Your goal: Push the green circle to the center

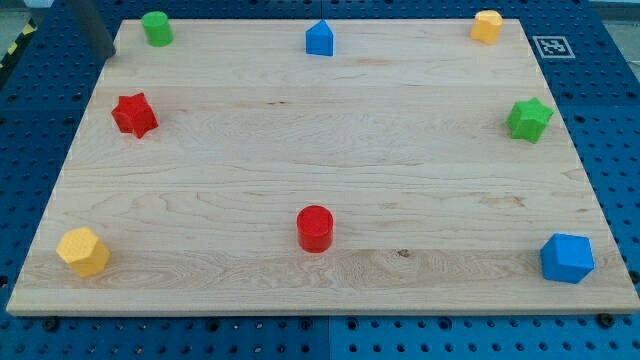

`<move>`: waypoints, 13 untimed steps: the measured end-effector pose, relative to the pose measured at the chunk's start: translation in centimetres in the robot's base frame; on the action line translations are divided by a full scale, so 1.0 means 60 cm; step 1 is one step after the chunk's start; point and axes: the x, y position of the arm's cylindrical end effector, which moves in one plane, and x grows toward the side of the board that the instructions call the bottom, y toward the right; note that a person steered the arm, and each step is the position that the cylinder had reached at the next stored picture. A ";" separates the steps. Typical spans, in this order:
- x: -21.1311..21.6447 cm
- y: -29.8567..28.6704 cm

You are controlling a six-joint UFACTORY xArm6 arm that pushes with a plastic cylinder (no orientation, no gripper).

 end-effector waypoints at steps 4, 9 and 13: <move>-0.026 0.091; -0.070 0.160; 0.001 0.302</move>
